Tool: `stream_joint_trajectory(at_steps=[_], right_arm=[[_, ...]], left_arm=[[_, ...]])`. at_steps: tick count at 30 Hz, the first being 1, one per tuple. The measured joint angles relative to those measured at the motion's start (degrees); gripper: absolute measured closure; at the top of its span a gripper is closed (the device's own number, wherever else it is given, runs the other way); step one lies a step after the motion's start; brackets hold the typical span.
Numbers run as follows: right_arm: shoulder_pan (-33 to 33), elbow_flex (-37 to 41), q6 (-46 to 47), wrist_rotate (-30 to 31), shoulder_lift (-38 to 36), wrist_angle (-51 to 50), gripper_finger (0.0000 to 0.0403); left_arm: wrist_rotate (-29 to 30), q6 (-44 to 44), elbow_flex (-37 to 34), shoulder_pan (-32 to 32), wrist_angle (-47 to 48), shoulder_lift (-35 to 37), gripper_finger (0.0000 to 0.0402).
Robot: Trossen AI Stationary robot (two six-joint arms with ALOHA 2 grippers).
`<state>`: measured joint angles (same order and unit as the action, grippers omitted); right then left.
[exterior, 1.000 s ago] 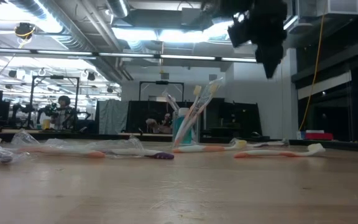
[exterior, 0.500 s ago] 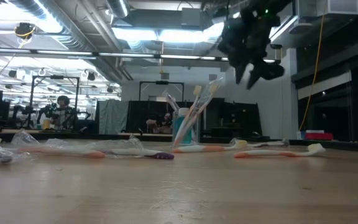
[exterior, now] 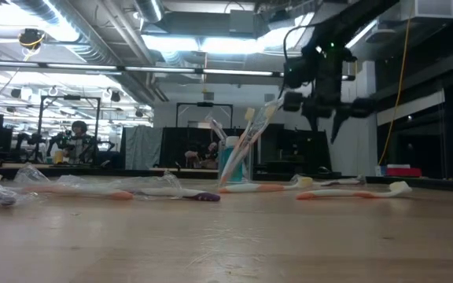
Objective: Pick & Place toothbrushing station
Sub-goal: Put the purple toothbrush into the transparent organizer
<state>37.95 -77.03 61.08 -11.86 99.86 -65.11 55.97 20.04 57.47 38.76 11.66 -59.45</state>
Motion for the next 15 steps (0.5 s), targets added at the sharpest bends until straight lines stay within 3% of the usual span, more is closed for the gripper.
stream_joint_trajectory(at_steps=[7,15], right_arm=[[0.1,9.3,11.1,-4.5,0.0,17.1,0.0243],[-0.5,14.0,13.4,-4.4,0.1,21.8,0.0243]], left_arm=[[0.0,-5.1,0.0,0.0,-5.1,0.0,0.0288],[-3.4,-7.3,0.0,-0.2,-6.1,0.0,0.0288]])
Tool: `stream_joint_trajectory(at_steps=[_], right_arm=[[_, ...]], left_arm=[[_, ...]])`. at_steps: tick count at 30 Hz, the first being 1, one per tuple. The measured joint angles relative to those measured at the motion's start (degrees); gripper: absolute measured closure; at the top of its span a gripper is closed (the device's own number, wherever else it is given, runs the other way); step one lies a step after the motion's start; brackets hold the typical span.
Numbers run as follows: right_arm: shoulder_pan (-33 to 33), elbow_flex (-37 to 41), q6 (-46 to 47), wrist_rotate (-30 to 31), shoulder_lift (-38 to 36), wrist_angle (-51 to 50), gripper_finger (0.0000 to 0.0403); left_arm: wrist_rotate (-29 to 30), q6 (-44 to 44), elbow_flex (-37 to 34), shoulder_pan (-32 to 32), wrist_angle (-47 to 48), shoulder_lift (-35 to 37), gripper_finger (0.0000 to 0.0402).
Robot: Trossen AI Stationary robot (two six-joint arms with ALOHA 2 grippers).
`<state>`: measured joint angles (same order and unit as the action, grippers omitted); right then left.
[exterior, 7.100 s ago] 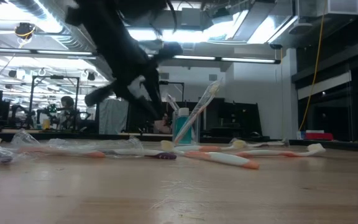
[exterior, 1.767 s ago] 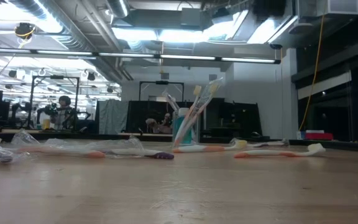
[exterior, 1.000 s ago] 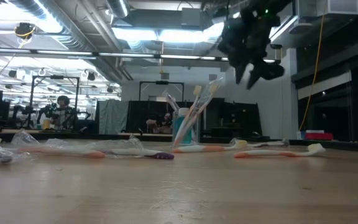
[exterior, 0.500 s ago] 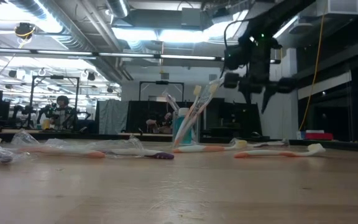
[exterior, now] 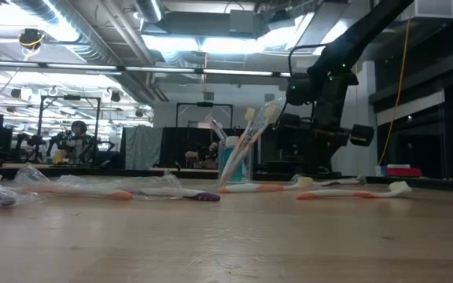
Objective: Pick & Place toothbrushing station
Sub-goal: Put the purple toothbrush into the transparent organizer
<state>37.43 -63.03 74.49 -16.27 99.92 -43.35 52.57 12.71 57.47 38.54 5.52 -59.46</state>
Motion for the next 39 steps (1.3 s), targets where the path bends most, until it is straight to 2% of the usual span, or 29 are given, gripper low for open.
stream_joint_trajectory(at_steps=[5,9,13,22,28,33,39], right_arm=[[-0.6,0.1,-0.2,1.8,0.0,4.3,0.0243],[-2.5,0.0,-0.3,1.9,1.1,15.0,0.0243],[-4.7,0.0,-5.4,3.5,3.1,20.3,0.0243],[-7.7,0.0,-37.4,6.4,2.8,19.8,0.0243],[-7.5,0.0,-42.3,9.2,0.7,17.9,0.0243],[-4.1,0.0,-43.0,11.4,-2.2,14.3,0.0243],[-2.2,-3.2,-60.3,13.5,-5.2,6.3,0.0243]], left_arm=[[-1.6,0.0,0.0,-0.4,-0.1,0.0,0.0288],[-2.1,0.0,0.0,-0.4,-0.2,0.0,0.0288],[-2.5,0.3,0.0,-0.4,-0.3,0.0,0.0288],[-3.5,2.6,0.0,-0.4,-1.1,0.0,0.0288],[-3.0,3.1,0.0,-0.8,-1.5,0.0,0.0288],[-3.2,4.3,0.0,-1.6,-1.5,0.0,0.0288],[-3.4,4.5,0.0,-2.0,-2.0,0.0,0.0288]])
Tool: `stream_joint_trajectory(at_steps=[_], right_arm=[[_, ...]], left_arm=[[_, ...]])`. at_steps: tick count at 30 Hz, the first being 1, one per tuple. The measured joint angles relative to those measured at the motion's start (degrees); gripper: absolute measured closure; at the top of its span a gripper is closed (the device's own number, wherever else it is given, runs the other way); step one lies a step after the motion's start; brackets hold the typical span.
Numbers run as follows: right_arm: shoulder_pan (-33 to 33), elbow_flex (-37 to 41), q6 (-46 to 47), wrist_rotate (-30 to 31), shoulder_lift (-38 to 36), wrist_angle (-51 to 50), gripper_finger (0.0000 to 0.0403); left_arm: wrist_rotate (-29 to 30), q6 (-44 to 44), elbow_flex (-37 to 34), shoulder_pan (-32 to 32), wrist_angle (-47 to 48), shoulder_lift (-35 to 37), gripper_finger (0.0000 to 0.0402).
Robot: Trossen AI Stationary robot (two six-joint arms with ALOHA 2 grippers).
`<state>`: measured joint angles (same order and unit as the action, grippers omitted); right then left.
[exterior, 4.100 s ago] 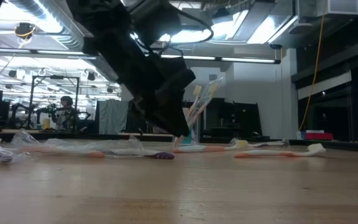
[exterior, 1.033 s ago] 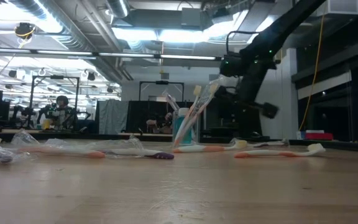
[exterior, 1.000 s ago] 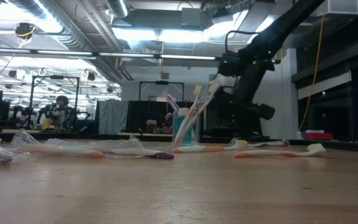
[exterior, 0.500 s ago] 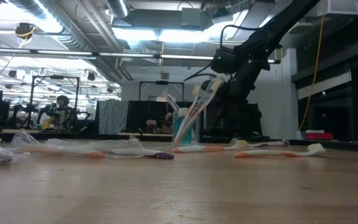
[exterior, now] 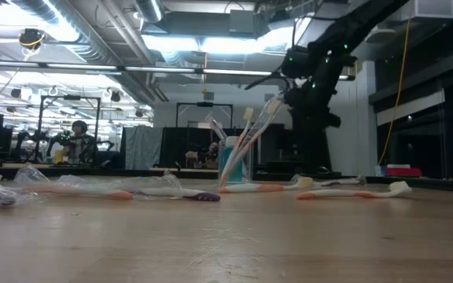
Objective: Pick & Place toothbrushing station
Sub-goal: Put the purple toothbrush into the transparent organizer
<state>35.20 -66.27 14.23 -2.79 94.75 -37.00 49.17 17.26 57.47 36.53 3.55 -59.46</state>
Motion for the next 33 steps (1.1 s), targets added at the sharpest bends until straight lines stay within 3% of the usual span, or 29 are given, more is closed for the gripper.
stream_joint_trajectory(at_steps=[7,17,22,33], right_arm=[[-1.8,-5.2,-21.8,1.6,-0.1,-11.6,0.0243],[-5.6,-4.3,-35.6,-4.5,2.8,-12.4,0.0243],[-7.2,-4.3,-44.4,-4.3,4.7,-11.5,0.0243],[-7.9,-4.2,-48.3,-4.1,9.7,-6.8,0.0243]], left_arm=[[0.1,0.0,0.0,0.0,-0.1,0.0,0.0288],[0.4,-0.4,0.0,0.0,-1.1,0.0,0.0286],[0.4,0.0,0.0,0.0,-1.8,0.0,0.0289],[0.4,1.7,0.0,0.0,-2.5,0.0,0.0293]])
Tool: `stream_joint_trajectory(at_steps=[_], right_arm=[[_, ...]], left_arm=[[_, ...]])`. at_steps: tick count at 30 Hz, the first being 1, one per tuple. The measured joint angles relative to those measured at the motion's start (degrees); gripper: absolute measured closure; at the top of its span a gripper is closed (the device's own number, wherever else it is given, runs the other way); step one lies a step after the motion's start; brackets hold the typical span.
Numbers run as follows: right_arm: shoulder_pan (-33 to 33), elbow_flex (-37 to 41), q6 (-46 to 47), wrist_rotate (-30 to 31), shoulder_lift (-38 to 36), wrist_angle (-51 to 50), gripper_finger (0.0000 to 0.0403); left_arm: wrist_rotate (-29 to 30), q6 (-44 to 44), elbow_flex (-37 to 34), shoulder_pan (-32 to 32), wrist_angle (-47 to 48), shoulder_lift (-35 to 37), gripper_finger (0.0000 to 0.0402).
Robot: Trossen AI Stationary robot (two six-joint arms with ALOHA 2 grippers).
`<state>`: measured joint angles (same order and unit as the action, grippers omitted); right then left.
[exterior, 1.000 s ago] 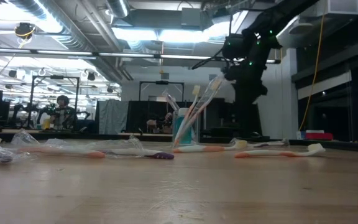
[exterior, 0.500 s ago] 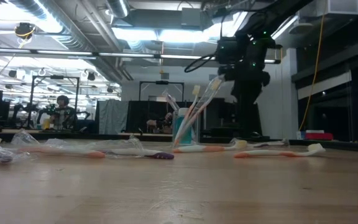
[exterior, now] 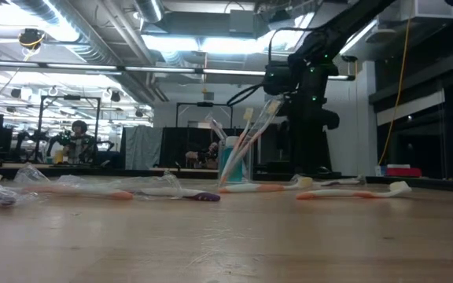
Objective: Pick & Place toothbrushing station
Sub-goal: Put the purple toothbrush into the transparent organizer
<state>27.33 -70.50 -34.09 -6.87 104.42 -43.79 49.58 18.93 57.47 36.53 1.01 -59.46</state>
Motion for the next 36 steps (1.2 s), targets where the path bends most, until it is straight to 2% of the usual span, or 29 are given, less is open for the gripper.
stream_joint_trajectory(at_steps=[9,27,32,36], right_arm=[[-0.2,0.0,0.2,0.9,3.6,1.3,0.0243],[-0.2,0.2,-0.8,1.9,4.1,3.4,0.0245],[-0.2,0.6,0.4,1.9,5.6,3.6,0.0267],[-0.3,0.6,0.4,1.9,5.9,4.2,0.0302]], left_arm=[[-0.1,1.2,0.0,0.0,0.0,0.0,0.0294],[-0.4,1.3,0.0,0.0,0.0,0.0,0.0297],[-0.4,1.3,0.0,0.0,0.0,0.0,0.0299],[-0.4,1.3,0.0,0.0,0.0,0.0,0.0299]])
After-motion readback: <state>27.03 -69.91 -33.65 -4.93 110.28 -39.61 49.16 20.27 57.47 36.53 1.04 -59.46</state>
